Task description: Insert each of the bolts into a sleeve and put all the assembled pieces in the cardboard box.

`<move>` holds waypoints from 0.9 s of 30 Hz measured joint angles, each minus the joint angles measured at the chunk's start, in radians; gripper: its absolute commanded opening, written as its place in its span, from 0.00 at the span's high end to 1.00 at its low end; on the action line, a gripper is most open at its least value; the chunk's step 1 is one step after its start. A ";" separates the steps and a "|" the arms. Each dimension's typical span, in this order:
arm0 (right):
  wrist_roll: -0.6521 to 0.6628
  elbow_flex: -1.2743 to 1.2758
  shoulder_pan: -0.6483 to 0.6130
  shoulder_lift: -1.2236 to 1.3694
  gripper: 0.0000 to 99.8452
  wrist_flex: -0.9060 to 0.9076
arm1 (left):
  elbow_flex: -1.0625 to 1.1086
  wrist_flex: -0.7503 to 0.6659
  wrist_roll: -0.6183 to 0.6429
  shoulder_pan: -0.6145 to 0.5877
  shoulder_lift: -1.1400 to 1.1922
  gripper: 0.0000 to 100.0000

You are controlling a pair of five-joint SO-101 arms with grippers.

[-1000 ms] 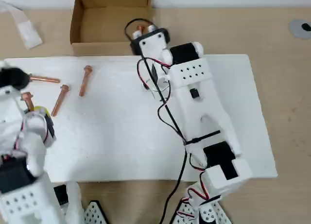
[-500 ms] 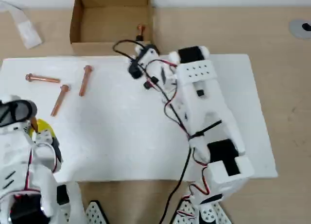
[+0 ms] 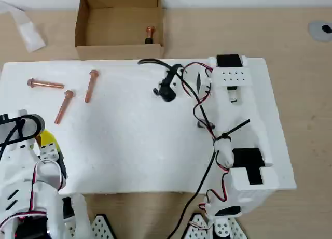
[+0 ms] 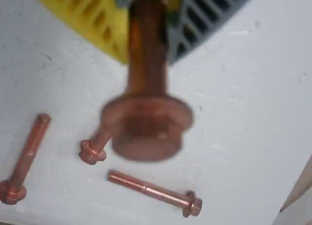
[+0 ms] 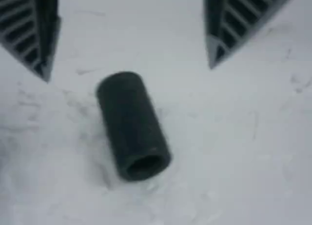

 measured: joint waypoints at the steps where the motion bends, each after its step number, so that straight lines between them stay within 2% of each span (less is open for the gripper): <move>1: 0.015 0.014 0.002 0.000 0.76 -0.002 | 0.000 0.000 0.000 0.000 0.000 0.99; 5: 0.058 0.055 0.006 0.003 0.76 -0.002 | 0.000 0.000 0.000 0.000 -0.002 0.99; 16: 0.077 0.069 0.005 0.015 0.75 -0.055 | 0.000 0.000 0.000 0.000 -0.071 0.99; 27: 0.077 0.068 0.006 0.164 0.76 -0.107 | 0.000 0.000 0.000 0.000 -0.081 0.99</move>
